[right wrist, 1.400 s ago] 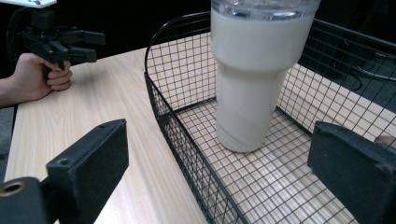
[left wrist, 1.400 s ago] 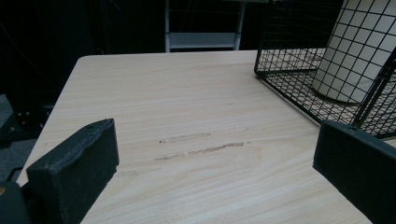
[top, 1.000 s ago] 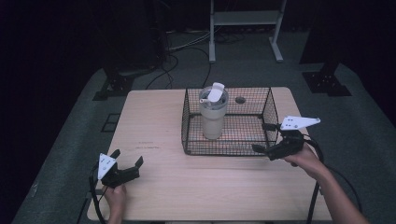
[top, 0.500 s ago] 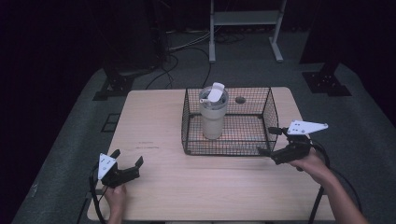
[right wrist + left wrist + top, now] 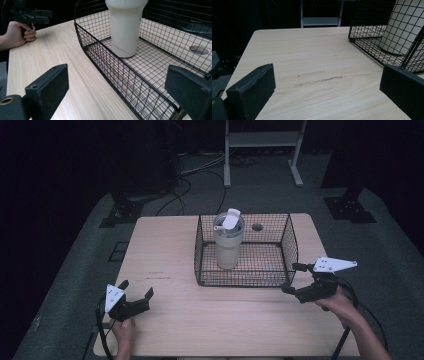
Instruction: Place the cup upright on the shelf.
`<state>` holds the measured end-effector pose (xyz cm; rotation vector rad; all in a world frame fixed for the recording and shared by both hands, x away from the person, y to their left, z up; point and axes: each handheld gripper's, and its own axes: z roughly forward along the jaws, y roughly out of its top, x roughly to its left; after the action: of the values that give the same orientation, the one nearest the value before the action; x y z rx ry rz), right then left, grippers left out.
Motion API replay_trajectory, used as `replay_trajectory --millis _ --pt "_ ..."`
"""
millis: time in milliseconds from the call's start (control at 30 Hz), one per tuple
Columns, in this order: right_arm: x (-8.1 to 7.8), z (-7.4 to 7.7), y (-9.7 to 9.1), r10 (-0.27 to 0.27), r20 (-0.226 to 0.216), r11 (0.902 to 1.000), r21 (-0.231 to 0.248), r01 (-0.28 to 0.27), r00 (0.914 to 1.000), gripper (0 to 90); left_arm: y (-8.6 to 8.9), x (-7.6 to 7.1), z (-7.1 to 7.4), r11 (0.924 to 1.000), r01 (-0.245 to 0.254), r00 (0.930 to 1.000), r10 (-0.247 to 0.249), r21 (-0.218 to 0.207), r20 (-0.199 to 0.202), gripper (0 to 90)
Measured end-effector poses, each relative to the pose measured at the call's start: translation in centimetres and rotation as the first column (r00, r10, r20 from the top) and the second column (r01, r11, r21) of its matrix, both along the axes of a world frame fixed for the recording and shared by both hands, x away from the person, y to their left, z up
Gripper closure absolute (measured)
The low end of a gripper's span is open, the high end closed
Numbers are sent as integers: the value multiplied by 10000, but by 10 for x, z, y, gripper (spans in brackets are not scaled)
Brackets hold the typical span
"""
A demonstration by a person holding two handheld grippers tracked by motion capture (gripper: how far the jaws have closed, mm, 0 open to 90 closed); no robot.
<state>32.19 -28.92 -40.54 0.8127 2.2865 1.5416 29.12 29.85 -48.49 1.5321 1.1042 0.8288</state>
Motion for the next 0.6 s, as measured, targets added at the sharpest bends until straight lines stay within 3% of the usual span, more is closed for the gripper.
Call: replay_trajectory --millis 600 --pt "-17 -22 -13 -383 -103 9992 100 384 9992 47 0 0 0 10000 -4 10000 4 -11 -33 0"
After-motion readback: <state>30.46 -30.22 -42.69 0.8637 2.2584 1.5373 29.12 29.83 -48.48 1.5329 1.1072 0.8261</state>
